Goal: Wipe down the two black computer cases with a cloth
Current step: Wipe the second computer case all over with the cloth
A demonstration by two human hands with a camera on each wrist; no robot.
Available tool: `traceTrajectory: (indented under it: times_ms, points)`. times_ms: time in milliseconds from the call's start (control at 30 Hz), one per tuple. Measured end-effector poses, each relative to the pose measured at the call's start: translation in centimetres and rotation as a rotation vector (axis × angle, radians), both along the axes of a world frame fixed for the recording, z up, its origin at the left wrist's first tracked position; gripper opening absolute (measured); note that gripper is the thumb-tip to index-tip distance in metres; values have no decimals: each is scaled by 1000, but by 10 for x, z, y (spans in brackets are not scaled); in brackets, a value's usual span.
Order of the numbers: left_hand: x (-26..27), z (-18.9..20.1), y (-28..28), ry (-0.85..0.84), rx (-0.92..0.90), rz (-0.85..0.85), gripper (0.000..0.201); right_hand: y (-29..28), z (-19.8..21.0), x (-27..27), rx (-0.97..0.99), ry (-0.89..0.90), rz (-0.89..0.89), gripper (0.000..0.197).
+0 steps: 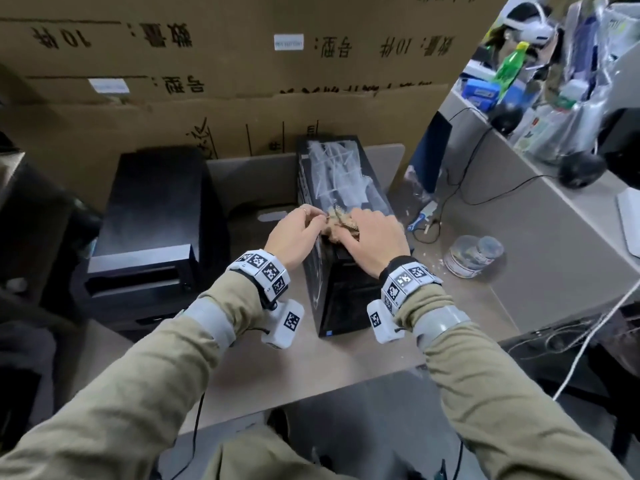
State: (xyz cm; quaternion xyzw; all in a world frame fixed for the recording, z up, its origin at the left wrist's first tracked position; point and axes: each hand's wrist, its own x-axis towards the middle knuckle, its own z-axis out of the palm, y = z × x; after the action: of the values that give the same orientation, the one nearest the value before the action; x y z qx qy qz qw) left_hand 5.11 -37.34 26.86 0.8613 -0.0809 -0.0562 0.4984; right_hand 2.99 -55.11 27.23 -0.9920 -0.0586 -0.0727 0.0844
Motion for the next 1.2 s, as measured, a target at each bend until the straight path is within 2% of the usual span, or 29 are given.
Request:
traceTrajectory:
  times_ms: [200,333,433,533,700,800,900,1000,1100,1200]
  points:
    - [35,2,-10,9,16,-63,12,-15,0,12,43,103,-64,35]
    - [34,6,-23,11,69,-87,17,-18,2,14,139,179,-47,31]
    - [41,13,-29,21,114,-79,29,-28,6,19,357,258,-119,23]
    - [49,26,-40,64,201,-162,34,-45,18,32,558,289,-146,28]
    - [48,31,-55,34,372,-140,31,-78,32,58,359,368,7,17]
    - [46,35,-64,116,381,-84,31,-88,25,75,387,416,168,17]
    - [47,48,-73,190,377,-27,32,-97,13,102,459,420,280,5]
    - [42,51,-84,237,415,99,36,-103,10,130,455,370,406,3]
    - [27,44,-96,272,494,282,44,-110,17,149,508,351,503,19]
    - [5,41,-104,258,498,487,32,-108,22,161,536,371,584,15]
